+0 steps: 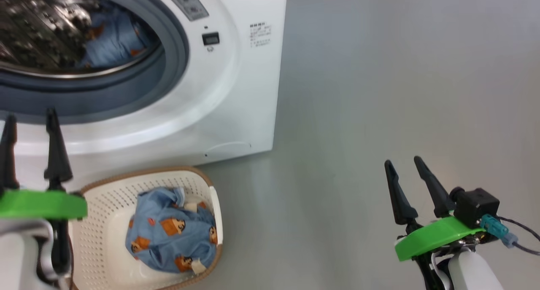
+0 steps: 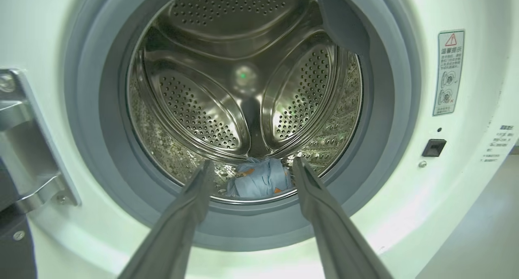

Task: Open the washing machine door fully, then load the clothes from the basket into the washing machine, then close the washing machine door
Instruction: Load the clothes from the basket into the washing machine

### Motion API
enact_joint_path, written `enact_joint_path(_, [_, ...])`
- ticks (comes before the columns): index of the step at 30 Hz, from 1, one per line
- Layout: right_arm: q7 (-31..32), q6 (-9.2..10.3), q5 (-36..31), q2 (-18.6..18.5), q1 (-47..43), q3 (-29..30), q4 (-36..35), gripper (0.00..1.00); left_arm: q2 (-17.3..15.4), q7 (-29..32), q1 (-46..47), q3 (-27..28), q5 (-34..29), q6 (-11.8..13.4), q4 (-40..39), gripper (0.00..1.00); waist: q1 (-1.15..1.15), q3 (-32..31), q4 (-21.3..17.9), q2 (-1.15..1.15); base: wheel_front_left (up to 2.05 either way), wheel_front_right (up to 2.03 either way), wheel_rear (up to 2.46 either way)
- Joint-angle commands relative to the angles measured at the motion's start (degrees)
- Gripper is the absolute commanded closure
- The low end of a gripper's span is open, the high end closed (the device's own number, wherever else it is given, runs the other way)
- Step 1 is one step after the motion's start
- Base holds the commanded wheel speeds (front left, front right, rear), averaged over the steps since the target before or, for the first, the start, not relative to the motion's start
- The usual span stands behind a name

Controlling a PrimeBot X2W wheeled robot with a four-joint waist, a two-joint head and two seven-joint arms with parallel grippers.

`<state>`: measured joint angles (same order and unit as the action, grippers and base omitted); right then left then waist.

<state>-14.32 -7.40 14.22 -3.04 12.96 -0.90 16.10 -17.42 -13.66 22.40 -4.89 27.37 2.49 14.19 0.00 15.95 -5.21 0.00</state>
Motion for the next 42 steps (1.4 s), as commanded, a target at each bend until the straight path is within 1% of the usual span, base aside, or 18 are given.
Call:
enact_joint_path(1, [-0.7,-0.09,-0.2,0.2,-0.9,-0.9,-0.9,0.0,-2.0,-0.6,-1.4,2.5,-0.4,1.0,-2.1,0.0,0.0,-3.5,0.3,0.0,0.0,0.0,0.0])
enact_joint_path(9, [-0.7,-0.09,-0.9,0.2,-2.5,-1.3,0.1,0.0,-1.4,-1.1,-11.1,3.5,-2.0,2.7,-6.0,0.0,0.0,-8.8,-0.1,0.0,0.0,0.0,0.0])
enact_joint_path(10, [-0.7,-0.09,-0.9,0.2,-2.5,-1.3,0.1,0.0,-1.4,-1.1,-11.1,3.5,-2.0,2.7,-6.0,0.0,0.0,-8.8,-0.1,0.0,0.0,0.0,0.0])
enact_joint_path(14, [-0.7,-0.09,-1.1,0.2,-3.7,-1.6,0.5,0.0,-0.1,-1.3,-16.8,3.7,-3.9,4.2,-8.8,0.0,0.0,-11.3,-0.5,0.0,0.0,0.0,0.0])
enact_joint_path(21, [-0.7,-0.09,-1.2,0.2,-4.7,-1.1,0.4,0.0,1.9,-1.3,-22.4,5.4,-6.0,4.4,-12.2,0.0,0.0,-12.8,-0.5,0.0,0.0,0.0,0.0])
enact_joint_path(25, [-0.7,-0.09,-1.1,0.2,-5.4,-0.6,0.3,0.0,3.4,-1.3,-25.3,6.5,-7.5,4.0,-13.5,0.0,0.0,-13.5,-0.4,0.0,0.0,0.0,0.0])
enact_joint_path(30, [-0.7,-0.09,-1.4,0.2,-5.8,-0.1,0.2,0.0,5.6,-1.3,-28.0,6.9,-9.6,2.7,-13.6,0.0,0.0,-14.1,-0.1,0.0,0.0,0.0,0.0])
enact_joint_path(38, [-0.7,-0.09,-1.7,0.2,-6.2,0.0,0.3,0.0,9.2,-1.3,-30.1,7.9,-12.7,0.6,-13.2,0.0,0.0,-14.7,0.3,0.0,0.0,0.0,0.0])
enact_joint_path(42, [-0.7,-0.09,-1.7,0.2,-6.3,0.1,0.2,0.0,10.3,-1.3,-31.1,9.0,-14.0,-0.3,-13.2,0.0,0.0,-14.7,0.6,0.0,0.0,0.0,0.0])
